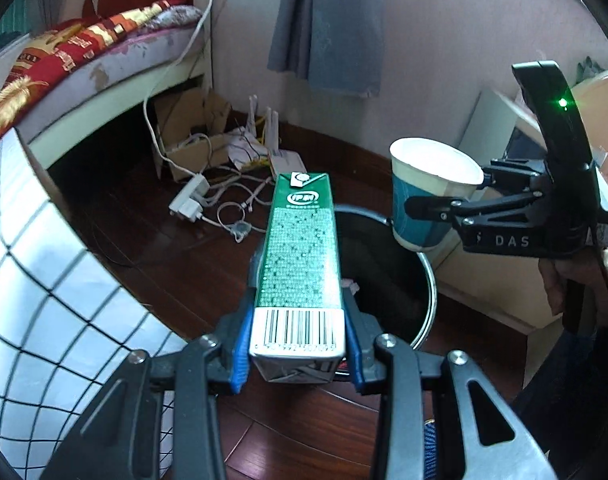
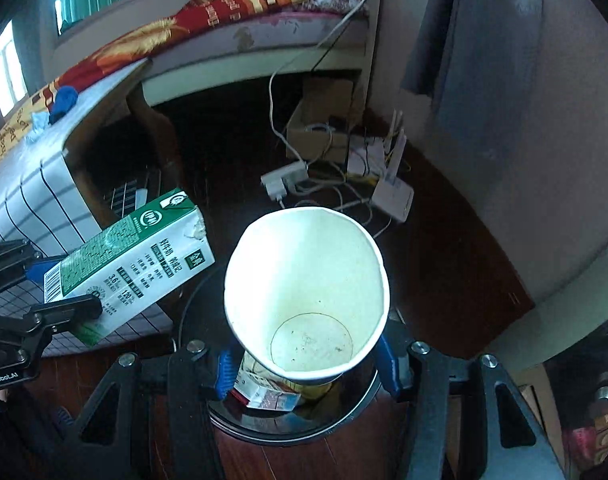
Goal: Collect trash
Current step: 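Open both tools to drop the carton and cup into the bin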
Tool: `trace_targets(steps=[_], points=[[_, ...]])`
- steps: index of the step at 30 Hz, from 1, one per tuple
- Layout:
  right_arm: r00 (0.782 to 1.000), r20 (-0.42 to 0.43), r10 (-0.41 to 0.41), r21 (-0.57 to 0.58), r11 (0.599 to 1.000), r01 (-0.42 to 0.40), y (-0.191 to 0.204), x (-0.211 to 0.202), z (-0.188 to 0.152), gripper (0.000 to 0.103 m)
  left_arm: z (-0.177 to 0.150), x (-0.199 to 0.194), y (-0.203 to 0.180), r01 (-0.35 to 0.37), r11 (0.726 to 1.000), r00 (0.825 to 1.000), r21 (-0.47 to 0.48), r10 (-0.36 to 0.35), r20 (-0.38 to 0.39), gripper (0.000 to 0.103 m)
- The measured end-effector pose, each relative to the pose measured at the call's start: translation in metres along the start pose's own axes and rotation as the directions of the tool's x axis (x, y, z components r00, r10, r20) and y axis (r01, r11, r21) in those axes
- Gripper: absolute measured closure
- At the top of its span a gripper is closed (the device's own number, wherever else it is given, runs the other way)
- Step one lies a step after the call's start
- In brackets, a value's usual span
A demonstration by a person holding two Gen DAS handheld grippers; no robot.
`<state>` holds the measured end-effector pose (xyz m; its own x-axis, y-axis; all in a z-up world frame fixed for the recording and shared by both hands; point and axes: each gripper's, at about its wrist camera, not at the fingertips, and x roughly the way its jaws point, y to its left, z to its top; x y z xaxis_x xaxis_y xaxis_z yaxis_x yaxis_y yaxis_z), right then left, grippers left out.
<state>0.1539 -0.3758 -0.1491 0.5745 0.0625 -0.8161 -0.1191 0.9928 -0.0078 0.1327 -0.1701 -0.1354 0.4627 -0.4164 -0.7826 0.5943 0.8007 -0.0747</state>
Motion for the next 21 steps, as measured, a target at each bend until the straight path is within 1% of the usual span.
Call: trace_targets(steps=[5,8,10,11,12,13,14,15,16,17,18,19,21], points=[[0.999,-0.041,0.022,-0.007,1.0,-0.023,-0.002,0.02,-0.004,0.045,0.002,0.016,-0.002,0.023,1.0,0.999,0.005,-0.023,-0.032,0.064],[0.996,-0.08,0.036,-0.029,0.999,-0.039,0.0,0.036,-0.007,0.045,0.004,0.028,-0.004,0.032,0.999,0.998,0.021,-0.031,-0.063,0.064],[0.991,-0.121,0.05,-0.041,0.998,-0.055,0.002,0.049,-0.012,0.043,0.004,0.035,-0.004,0.028,0.999,0.996,0.023,-0.026,-0.083,0.064],[0.99,-0.135,0.044,-0.053,0.997,-0.052,0.004,0.054,-0.015,0.043,0.004,0.037,-0.003,0.031,0.999,0.996,0.021,-0.03,-0.087,0.063],[0.99,-0.137,0.031,-0.065,0.997,-0.04,0.005,0.058,-0.017,0.04,0.003,0.04,-0.003,0.037,0.999,0.995,0.017,-0.035,-0.094,0.063],[0.991,-0.135,0.021,-0.075,0.997,-0.031,0.005,0.062,-0.019,0.033,0.002,0.043,-0.002,0.043,0.999,0.995,0.014,-0.042,-0.094,0.062],[0.99,-0.143,0.006,-0.082,0.996,-0.017,0.004,0.067,-0.021,0.024,0.002,0.045,-0.002,0.049,0.999,0.995,0.012,-0.048,-0.086,0.057],[0.988,-0.157,-0.011,-0.083,0.997,-0.002,0.002,0.071,-0.023,0.001,0.001,0.047,-0.001,0.034,0.999,0.996,0.007,-0.034,-0.08,0.048],[0.985,-0.171,-0.031,-0.077,0.997,0.018,-0.002,0.075,-0.026,0.0,-0.002,0.047,0.002,-0.009,1.0,0.996,-0.007,0.008,-0.085,0.024],[0.982,-0.184,-0.048,-0.063,0.997,0.037,-0.008,0.076,-0.028,0.0,-0.003,0.047,0.006,-0.046,0.999,0.996,-0.027,0.043,-0.083,0.006],[0.98,-0.188,-0.059,-0.052,0.997,0.05,-0.012,0.076,-0.029,0.0,-0.005,0.044,0.013,-0.089,0.994,0.994,-0.06,0.084,-0.076,0.002],[0.98,-0.185,-0.067,-0.044,0.997,0.06,-0.015,0.075,-0.03,0.0,-0.007,0.041,0.018,-0.11,0.99,0.992,-0.087,0.104,-0.072,0.0],[0.979,-0.18,-0.096,-0.039,0.995,0.091,-0.019,0.073,-0.031,0.0,-0.01,0.039,0.024,-0.153,0.982,0.986,-0.115,0.145,-0.078,0.0]])
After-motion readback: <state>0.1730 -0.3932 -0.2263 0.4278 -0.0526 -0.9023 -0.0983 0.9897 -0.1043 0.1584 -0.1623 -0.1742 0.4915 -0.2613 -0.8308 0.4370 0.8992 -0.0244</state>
